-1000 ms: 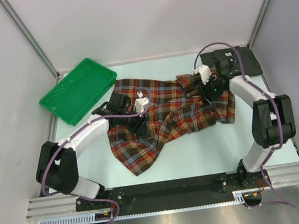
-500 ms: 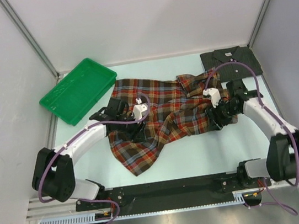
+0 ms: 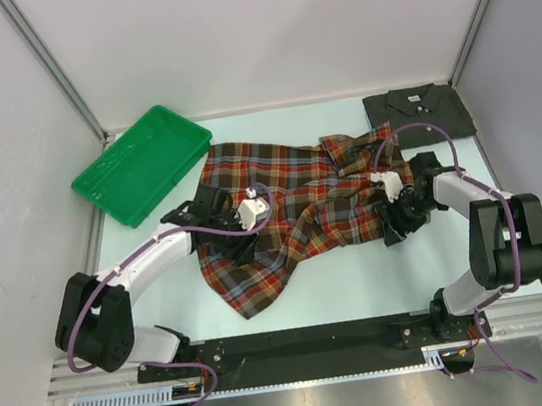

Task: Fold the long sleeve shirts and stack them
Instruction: Flatten the shirt out

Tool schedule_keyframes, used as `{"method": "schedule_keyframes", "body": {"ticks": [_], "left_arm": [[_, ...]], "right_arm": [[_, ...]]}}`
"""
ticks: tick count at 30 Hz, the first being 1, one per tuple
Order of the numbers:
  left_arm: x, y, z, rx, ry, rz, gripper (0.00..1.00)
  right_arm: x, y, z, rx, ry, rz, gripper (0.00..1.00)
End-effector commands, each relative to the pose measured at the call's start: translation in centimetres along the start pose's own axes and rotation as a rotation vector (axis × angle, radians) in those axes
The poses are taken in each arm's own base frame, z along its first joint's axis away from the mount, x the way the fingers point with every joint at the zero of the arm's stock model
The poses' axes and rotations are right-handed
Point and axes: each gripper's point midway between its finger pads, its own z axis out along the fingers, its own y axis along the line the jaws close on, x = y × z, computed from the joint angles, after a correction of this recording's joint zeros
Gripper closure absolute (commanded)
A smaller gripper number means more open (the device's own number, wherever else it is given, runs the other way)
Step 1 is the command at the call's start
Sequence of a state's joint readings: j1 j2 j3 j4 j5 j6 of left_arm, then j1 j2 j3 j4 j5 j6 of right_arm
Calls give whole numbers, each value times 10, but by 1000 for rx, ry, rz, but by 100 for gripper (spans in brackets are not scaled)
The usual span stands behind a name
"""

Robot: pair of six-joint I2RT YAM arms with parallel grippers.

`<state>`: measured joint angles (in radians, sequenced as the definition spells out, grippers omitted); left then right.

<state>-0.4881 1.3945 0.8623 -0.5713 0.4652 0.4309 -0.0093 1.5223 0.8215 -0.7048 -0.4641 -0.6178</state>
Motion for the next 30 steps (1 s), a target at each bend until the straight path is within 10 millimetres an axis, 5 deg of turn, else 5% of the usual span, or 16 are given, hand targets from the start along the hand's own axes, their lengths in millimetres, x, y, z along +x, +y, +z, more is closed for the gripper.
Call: {"method": "schedule_keyframes", "body": {"ticks": [1, 4, 7, 12, 17, 23, 26, 30], "left_arm": [[2, 2, -4, -17, -9, 34, 46], [0, -1, -4, 3, -15, 22, 46], [2, 1, -5, -11, -5, 42, 46], [8, -5, -4, 12, 7, 95, 39], [25, -40, 9, 50, 67, 240, 32], [48, -55, 27, 36, 141, 386, 32], [57, -60, 30, 41, 176, 468, 32], [74, -61, 33, 47, 243, 496, 38]], "right_arm": [[-23, -19, 10, 53, -65, -5, 36], [-40, -8, 14, -5, -94, -4, 36], [-46, 6, 10, -57, -98, -18, 53], [-47, 33, -24, -128, -110, -3, 100], [-58, 62, -77, -130, -202, -62, 100], [-65, 89, -125, -107, -278, -176, 100], [-62, 99, -143, -82, -297, -223, 100], [-47, 95, -144, -23, -251, -255, 100]]}}
